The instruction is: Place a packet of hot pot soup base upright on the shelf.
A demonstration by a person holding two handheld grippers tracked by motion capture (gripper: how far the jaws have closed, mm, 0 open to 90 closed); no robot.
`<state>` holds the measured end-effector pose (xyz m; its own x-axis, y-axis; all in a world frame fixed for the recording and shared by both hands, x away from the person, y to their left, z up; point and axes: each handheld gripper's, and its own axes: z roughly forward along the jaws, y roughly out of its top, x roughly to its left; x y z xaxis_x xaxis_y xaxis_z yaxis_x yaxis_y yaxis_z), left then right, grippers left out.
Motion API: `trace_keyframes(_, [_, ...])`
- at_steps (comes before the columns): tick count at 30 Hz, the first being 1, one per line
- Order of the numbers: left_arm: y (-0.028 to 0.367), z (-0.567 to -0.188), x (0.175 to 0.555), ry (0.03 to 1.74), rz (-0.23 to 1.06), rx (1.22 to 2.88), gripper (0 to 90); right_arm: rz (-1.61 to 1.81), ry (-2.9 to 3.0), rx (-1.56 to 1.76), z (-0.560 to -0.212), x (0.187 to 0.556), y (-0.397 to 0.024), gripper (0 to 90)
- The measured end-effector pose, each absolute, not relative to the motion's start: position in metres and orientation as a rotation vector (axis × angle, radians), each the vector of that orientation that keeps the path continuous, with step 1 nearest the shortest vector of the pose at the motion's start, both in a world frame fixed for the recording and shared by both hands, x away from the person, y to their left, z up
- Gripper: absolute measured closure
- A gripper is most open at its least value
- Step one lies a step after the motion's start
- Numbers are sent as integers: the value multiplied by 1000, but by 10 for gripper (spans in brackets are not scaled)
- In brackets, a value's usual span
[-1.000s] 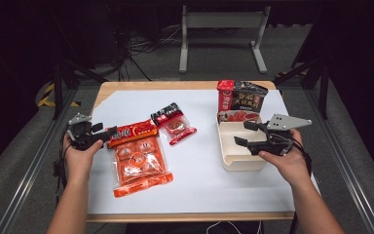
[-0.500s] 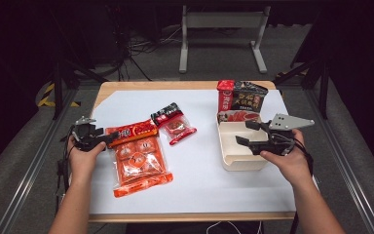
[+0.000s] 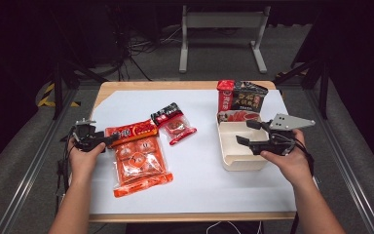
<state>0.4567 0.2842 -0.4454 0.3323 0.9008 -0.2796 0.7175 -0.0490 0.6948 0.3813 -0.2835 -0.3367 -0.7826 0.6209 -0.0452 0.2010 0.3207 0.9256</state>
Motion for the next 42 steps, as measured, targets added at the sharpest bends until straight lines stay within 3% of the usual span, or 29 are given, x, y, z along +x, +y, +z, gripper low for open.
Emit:
trace_keyframes(12, [284, -451, 459, 1448, 225, 1826, 299, 1455, 2195, 730, -337, 381, -285, 308])
trace_keyframes(19, [284, -450, 459, 1407, 165, 1796, 352, 1451, 2200, 733, -338, 382, -284, 304])
trace_keyframes(33, [277, -456, 466, 1414, 171, 1751, 551, 1422, 2199, 723, -338, 380, -284, 304])
trace_keyframes(42, [280, -459, 469, 1434, 202, 1735, 836, 1419, 2196, 726, -338, 376, -286, 323])
